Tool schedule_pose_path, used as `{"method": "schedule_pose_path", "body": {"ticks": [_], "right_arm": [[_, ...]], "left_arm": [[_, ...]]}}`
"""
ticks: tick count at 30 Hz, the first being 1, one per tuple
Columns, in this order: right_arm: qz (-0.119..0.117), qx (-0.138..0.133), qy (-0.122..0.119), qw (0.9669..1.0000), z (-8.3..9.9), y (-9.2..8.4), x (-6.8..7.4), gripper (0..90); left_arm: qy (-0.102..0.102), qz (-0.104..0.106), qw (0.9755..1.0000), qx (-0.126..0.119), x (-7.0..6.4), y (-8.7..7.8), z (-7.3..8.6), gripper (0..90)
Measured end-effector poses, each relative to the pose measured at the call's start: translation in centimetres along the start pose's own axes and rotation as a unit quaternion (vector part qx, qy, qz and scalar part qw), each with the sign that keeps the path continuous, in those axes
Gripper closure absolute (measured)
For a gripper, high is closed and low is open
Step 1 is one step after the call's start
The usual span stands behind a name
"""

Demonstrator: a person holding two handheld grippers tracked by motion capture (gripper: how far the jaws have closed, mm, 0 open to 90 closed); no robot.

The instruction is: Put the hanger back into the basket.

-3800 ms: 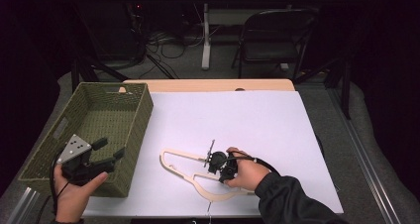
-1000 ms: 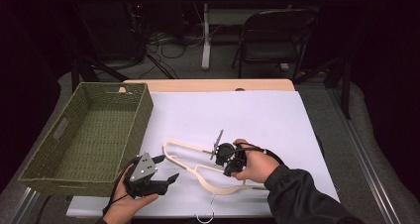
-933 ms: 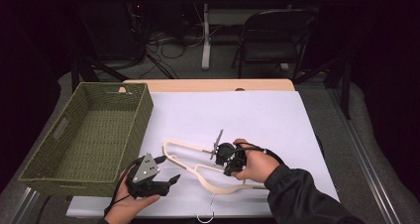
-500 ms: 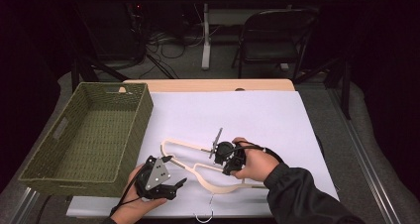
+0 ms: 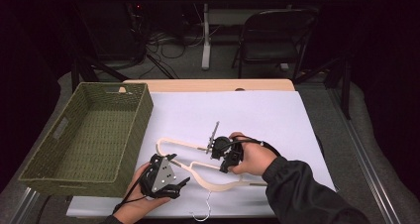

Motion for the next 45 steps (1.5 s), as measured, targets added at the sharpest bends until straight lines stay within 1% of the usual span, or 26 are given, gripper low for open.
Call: {"method": "schedule_pose_path", "body": {"ticks": [3, 7, 9, 10, 11, 13, 16, 19, 20, 22, 23, 24, 27, 28, 29, 30, 31, 32, 36, 39, 41, 45], "right_arm": [[-0.001, 0.001, -0.004, 1.0000, -0.4, -0.3, 0.2, 85.4], [-0.008, 0.003, -0.009, 0.9999, -0.9, -0.6, 0.4, 85.4], [-0.009, 0.003, -0.013, 0.9999, -1.1, -0.7, 0.5, 85.4], [-0.007, 0.013, -0.015, 0.9998, -1.2, -0.9, 0.5, 85.4], [-0.010, 0.004, -0.016, 0.9998, -1.4, -0.8, 0.6, 85.4], [-0.011, 0.004, -0.015, 0.9998, -1.5, -0.9, 0.6, 85.4], [-0.014, 0.004, -0.017, 0.9998, -1.6, -0.9, 0.5, 85.4], [-0.013, 0.007, -0.020, 0.9997, -1.6, -0.7, 0.4, 85.4], [-0.013, 0.008, -0.016, 0.9998, -1.6, -0.7, 0.5, 85.4], [-0.012, 0.008, -0.016, 0.9998, -1.7, -0.8, 0.4, 85.4], [-0.012, 0.008, -0.016, 0.9998, -1.7, -0.8, 0.4, 85.4], [-0.016, 0.006, -0.016, 0.9997, -1.7, -0.7, 0.4, 85.4], [-0.016, 0.009, -0.018, 0.9997, -1.6, -0.6, 0.4, 85.4], [-0.014, 0.020, -0.021, 0.9995, -1.6, -0.7, 0.4, 85.4], [-0.017, 0.021, -0.021, 0.9994, -1.5, -0.7, 0.4, 85.4], [-0.014, 0.006, -0.023, 0.9996, -1.5, -0.3, 0.4, 85.4], [-0.014, 0.006, -0.023, 0.9996, -1.5, -0.3, 0.4, 85.4], [-0.016, 0.018, -0.023, 0.9995, -1.5, -0.5, 0.3, 85.3], [-0.018, 0.016, -0.025, 0.9994, -1.5, -0.4, 0.2, 85.2], [-0.020, 0.020, -0.027, 0.9992, -1.5, -0.3, 0.2, 85.1], [-0.022, 0.021, -0.028, 0.9991, -1.5, -0.2, 0.2, 85.1], [-0.026, 0.026, -0.032, 0.9988, -1.5, 0.0, 0.1, 84.9]], "left_arm": [[0.003, 0.005, 1.0000, 0.002, 0.0, 0.3, -0.2, 19.1], [0.014, 0.009, 0.9999, 0.004, -0.1, 0.7, -0.5, 21.3], [0.023, 0.011, 0.9997, 0.002, -0.1, 0.8, -0.6, 24.0], [0.030, 0.012, 0.9995, 0.002, -0.1, 0.9, -0.7, 25.6], [0.033, 0.014, 0.9994, 0.001, -0.2, 1.0, -0.8, 28.6], [0.040, 0.015, 0.9991, 0.004, -0.1, 1.1, -0.9, 29.4], [0.048, 0.023, 0.9986, 0.002, -0.3, 1.3, -0.9, 32.9], [0.060, 0.027, 0.9978, 0.001, -0.4, 1.5, -1.0, 34.7], [0.061, 0.029, 0.9977, 0.001, -0.5, 1.5, -1.0, 36.0], [0.070, 0.033, 0.9970, -0.003, -0.7, 1.5, -1.1, 39.8], [0.073, 0.037, 0.9966, -0.006, -0.7, 1.6, -1.1, 39.8], [0.077, 0.039, 0.9962, -0.006, -0.8, 1.6, -1.2, 42.1], [0.085, 0.045, 0.9954, 0.000, -0.9, 1.7, -1.1, 43.7], [0.088, 0.047, 0.9950, 0.001, -0.9, 1.8, -1.0, 45.5], [0.092, 0.048, 0.9946, 0.003, -0.9, 1.8, -1.0, 46.5], [0.094, 0.048, 0.9944, 0.003, -0.9, 1.8, -1.0, 48.2], [0.094, 0.048, 0.9944, 0.003, -0.9, 1.8, -1.0, 48.5], [0.095, 0.048, 0.9943, 0.004, -0.9, 1.8, -1.0, 48.5], [0.095, 0.050, 0.9942, 0.007, -0.8, 1.7, -1.0, 52.4], [0.094, 0.052, 0.9942, 0.010, -0.8, 1.7, -1.0, 55.9], [0.099, 0.053, 0.9936, 0.014, -0.8, 1.7, -1.0, 58.2], [0.102, 0.054, 0.9931, 0.020, -0.8, 1.7, -0.9, 64.6]]}}
Point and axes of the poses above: each handheld gripper's, and its own axes: y roughly forward along the jaws, z roughly out of its underside, x roughly to its left, the point moved 4 cm from there along y, roughly forward along the jaws, and after that the axes turned 7 degrees about y, right-handed, at the moved point
